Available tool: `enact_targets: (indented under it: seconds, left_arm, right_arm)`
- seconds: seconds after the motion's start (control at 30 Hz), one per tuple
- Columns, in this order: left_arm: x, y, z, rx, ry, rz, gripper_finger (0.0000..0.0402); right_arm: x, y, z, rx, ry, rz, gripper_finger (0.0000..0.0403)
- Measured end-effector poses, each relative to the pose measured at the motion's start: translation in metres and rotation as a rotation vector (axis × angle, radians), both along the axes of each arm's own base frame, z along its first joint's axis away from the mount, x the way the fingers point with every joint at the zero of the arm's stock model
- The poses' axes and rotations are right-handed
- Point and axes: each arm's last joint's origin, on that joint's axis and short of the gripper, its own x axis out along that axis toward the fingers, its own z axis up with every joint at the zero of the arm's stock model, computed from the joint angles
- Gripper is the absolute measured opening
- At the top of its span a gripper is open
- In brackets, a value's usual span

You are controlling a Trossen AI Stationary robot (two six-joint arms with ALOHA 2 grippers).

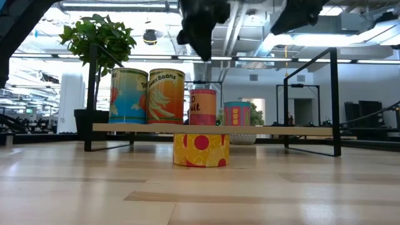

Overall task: Pick and place cans onto a shelf
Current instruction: Put the canned spicy black beans on the shelf

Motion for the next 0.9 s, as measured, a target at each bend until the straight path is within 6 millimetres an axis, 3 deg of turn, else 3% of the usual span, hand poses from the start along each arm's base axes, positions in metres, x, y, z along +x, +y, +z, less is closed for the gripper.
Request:
enact_targets:
  seconds: [0.13,0.27,0.37,0.5,0.7,0.9]
  left_arm:
    - [0.001,-0.031,0.004,-0.06,0.001,-0.123,0.0062]
    - [-0.003,-0.068,0.002,-0.149,0.044,-0.351,0.0062]
    - [-0.003,-0.093,-0.005,-0.194,0.068,-0.438,0.0062]
    - [-0.007,-0.12,-0.015,-0.16,0.11,-0.486,0.0062]
    - [-0.015,-0.165,-0.041,0.095,0.189,-0.547,0.0062]
    - [-0.008,-0.177,-0.049,0.064,0.092,-0.469,0.0062]
  right_arm:
    - [-0.014,-0.001,0.001,0.032,0.004,-0.049,0.0127]
    - [-0.026,-0.001,0.001,0.07,0.015,-0.079,0.0127]
    - [-0.031,-0.001,0.0,0.099,0.015,-0.103,0.0127]
    - [-0.033,-0.001,-0.001,0.13,0.003,-0.125,0.0127]
    - [-0.036,-0.001,-0.005,0.152,0.047,-0.141,0.0127]
    - [-0.044,0.011,-0.006,0.235,0.092,0.009,0.0127]
